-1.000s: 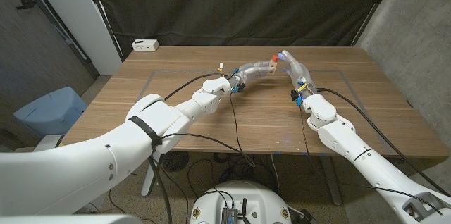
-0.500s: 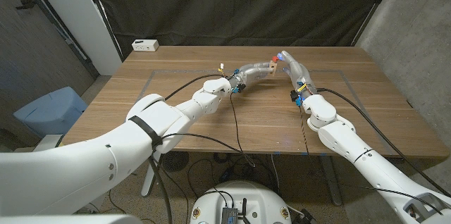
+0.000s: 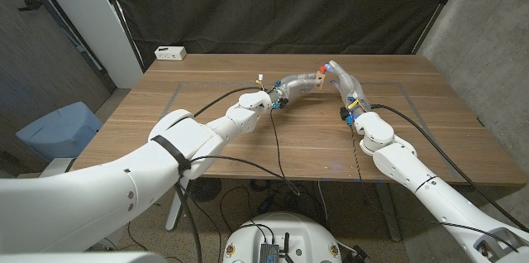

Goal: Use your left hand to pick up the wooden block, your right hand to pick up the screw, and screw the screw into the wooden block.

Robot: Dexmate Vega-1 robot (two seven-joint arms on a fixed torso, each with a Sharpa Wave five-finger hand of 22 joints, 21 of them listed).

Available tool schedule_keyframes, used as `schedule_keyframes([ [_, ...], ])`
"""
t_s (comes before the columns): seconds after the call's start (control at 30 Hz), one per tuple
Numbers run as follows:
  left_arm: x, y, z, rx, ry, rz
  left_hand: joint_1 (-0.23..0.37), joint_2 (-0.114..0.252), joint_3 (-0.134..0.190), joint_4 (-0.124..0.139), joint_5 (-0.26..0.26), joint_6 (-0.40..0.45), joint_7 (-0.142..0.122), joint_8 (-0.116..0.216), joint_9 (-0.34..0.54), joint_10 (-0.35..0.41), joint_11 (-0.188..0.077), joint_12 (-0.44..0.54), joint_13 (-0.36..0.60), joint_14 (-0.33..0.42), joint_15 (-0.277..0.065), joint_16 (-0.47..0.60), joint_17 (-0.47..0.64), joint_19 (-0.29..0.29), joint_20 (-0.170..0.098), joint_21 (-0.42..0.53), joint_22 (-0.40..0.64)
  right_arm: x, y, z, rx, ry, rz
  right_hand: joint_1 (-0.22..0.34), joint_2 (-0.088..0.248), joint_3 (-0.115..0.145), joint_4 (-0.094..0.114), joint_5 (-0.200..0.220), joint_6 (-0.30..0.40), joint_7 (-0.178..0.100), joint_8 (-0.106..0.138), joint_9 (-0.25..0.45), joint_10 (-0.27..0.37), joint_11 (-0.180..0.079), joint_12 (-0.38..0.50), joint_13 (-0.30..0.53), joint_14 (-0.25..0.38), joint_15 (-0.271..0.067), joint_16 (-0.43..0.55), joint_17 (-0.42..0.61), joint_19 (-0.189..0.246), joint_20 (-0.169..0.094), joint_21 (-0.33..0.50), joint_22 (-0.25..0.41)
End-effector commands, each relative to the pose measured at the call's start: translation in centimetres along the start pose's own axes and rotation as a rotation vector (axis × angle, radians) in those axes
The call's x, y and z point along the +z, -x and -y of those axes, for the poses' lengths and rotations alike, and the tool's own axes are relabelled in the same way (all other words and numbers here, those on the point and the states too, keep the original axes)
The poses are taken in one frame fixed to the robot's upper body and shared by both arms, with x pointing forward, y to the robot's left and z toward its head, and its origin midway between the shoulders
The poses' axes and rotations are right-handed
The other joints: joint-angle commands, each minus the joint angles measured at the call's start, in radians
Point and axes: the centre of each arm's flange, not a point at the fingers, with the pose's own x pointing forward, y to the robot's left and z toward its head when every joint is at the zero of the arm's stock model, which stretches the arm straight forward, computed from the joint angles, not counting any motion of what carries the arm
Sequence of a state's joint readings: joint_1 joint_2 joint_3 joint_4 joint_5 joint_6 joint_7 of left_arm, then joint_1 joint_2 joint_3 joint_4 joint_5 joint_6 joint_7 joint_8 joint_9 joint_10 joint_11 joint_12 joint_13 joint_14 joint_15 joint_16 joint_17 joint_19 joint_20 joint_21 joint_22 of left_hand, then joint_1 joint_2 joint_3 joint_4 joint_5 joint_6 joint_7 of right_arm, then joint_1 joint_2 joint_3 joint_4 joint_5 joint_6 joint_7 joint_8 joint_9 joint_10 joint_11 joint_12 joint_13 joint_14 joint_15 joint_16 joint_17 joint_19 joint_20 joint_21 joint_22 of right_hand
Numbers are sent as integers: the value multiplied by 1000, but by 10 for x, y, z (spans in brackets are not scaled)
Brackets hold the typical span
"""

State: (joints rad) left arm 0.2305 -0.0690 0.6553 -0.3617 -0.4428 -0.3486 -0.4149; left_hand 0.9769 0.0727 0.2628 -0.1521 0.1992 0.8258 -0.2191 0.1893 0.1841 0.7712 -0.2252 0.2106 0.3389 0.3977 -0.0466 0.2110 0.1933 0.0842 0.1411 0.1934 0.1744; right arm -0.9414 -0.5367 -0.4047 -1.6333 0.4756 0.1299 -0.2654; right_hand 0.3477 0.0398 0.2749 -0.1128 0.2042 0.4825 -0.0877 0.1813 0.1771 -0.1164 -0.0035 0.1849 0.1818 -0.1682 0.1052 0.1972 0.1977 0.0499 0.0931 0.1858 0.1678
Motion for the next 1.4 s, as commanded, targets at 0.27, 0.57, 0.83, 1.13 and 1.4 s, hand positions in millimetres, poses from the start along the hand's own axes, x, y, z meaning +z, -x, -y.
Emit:
schedule_keyframes([
  [0.27, 2, -3, 0, 5, -2, -17, -10, 3, 10, 2, 5, 13, 0, 10, 5, -2, 5, 6, 2, -4, -64, 1, 1, -8, 0, 5, 4, 0, 3, -3, 2, 4, -3, -5, 3, -3, -2, 3, 9, 1, 4, 1, 1, -1, 6, 1, -9, -2, 5, 2, -4, 6, 3, 2],
  [0.57, 0, -2, 0, 3, 0, -13, -10, 2, 10, 1, 5, 13, 0, 10, 5, -1, 5, 6, 2, -3, -64, 2, 1, -9, 0, 5, 4, 0, 4, -5, 5, 9, -3, -5, 4, -3, -4, 3, 12, 0, 5, 1, 3, -4, 7, 1, -9, -2, 5, 2, -4, 6, 3, 2],
  [0.83, 0, -2, 1, 3, 3, -13, -11, 3, 11, 2, 5, 12, 0, 9, 5, -2, 5, 6, 2, -3, -64, 2, 1, -9, 0, 5, 4, -1, 4, -6, 8, 7, -7, -6, 5, -3, -4, 3, 11, -1, 4, 1, 3, -7, 7, 1, -9, -3, 5, 2, -5, 5, 3, 2],
  [1.13, 0, -4, 2, 6, 4, -28, -12, 2, 11, 2, 5, 12, 0, 9, 5, -1, 5, 6, 2, -3, -63, 2, 1, -9, 0, 5, 4, -2, 6, -4, 0, 9, -8, -7, 7, -2, -5, 3, 11, -2, 3, 1, 4, -11, 7, 1, -9, -4, 5, 1, -4, 3, 3, 2],
  [1.4, 0, -5, 2, 5, 4, -34, -10, 2, 12, 1, 5, 13, 0, 9, 5, -2, 5, 6, 2, -2, -64, 2, 1, -8, 0, 5, 4, -3, 9, -4, -8, 9, -8, -8, 8, -2, -6, 3, 9, -3, 2, 1, 4, -11, 7, 1, -8, -4, 5, 1, -3, 2, 4, 2],
])
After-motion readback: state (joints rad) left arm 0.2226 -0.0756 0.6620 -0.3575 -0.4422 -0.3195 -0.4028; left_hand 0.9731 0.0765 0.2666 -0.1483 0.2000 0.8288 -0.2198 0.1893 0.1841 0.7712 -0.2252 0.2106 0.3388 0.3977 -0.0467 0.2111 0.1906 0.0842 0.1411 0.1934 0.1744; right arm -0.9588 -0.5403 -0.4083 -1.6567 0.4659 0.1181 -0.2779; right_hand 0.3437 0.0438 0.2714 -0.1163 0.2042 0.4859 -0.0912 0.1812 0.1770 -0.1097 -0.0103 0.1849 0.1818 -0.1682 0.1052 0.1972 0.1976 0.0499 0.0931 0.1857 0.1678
